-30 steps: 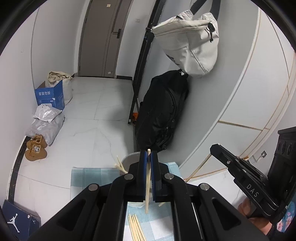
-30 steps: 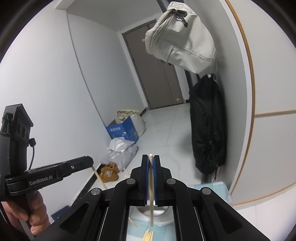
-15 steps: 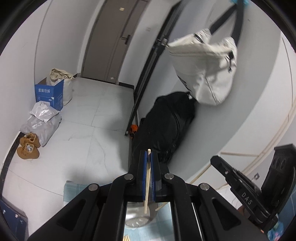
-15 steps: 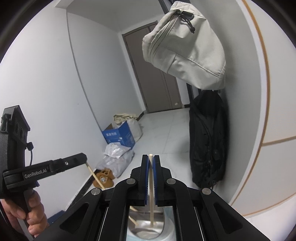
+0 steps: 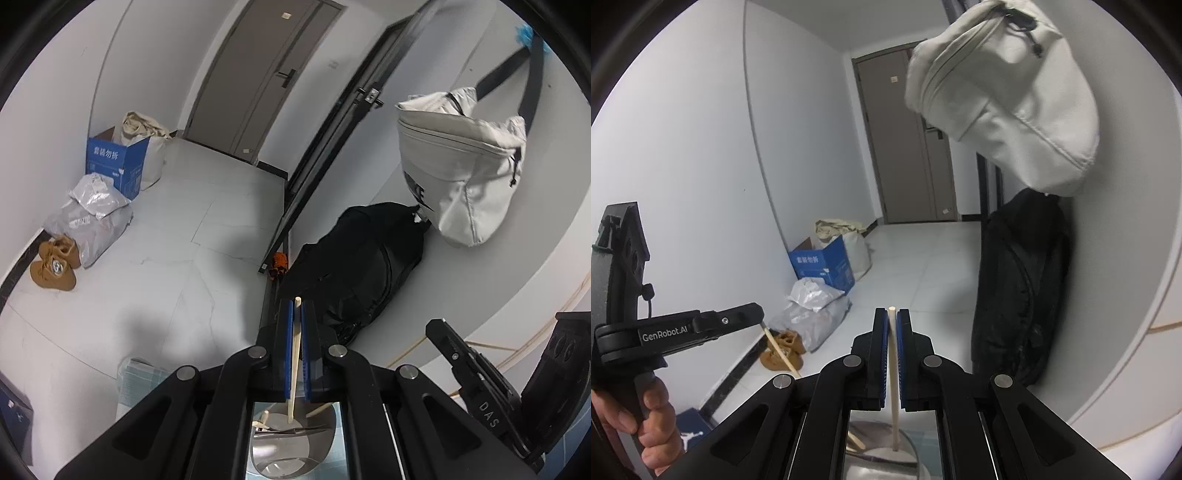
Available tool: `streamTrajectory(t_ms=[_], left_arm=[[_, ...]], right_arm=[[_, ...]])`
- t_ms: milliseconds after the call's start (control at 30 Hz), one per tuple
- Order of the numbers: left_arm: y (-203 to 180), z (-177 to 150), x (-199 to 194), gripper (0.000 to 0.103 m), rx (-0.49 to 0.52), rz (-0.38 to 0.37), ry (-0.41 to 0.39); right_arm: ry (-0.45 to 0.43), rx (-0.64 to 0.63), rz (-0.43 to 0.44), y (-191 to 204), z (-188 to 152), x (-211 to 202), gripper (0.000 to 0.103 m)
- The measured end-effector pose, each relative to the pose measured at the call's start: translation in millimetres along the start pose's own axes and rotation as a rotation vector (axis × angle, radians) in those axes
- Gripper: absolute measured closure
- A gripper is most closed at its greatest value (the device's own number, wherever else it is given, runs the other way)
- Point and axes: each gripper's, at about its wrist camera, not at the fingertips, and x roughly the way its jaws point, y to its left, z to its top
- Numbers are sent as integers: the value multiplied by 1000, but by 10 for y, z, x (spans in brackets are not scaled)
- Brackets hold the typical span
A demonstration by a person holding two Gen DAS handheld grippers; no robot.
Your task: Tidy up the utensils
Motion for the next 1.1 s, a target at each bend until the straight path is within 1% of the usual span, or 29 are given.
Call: streamTrajectory(t_ms=[100,200,300,467,667,800,867,967,1000,1033,1067,1100], left_arm=[[88,-55,30,103,-26,-2,-18],[146,-125,64,103,-41,-10,-20],[189,-189,152,103,-42,-28,26],[218,-263,174,103,-16,-31,48],[251,-284,183,103,-6,-47,85],[292,-291,207,103,-24,-65,118],[325,-278,218,103,-47,-95,141],[342,-280,218,102,-60,-118,166],[349,-278,210,101,-60,-122,172],[352,-275,200,95,-60,-106,176],[359,-276,184,83,-63,-94,176],[372,-278,165,77,-69,-92,172]], right_arm=[[15,-22,-1,43,-39,91,99],[26,-71,-5,132,-97,181,99],[48,-135,43,236,-195,264,99],[94,-217,68,368,-393,381,99],[121,-206,90,400,-500,441,99],[141,-183,97,393,-511,475,99],[169,-146,116,351,-512,520,97],[204,-93,149,290,-472,558,96],[203,-80,148,268,-452,550,96],[205,-63,153,238,-431,537,96],[205,-49,159,216,-421,518,95],[203,-34,155,186,-415,490,94]])
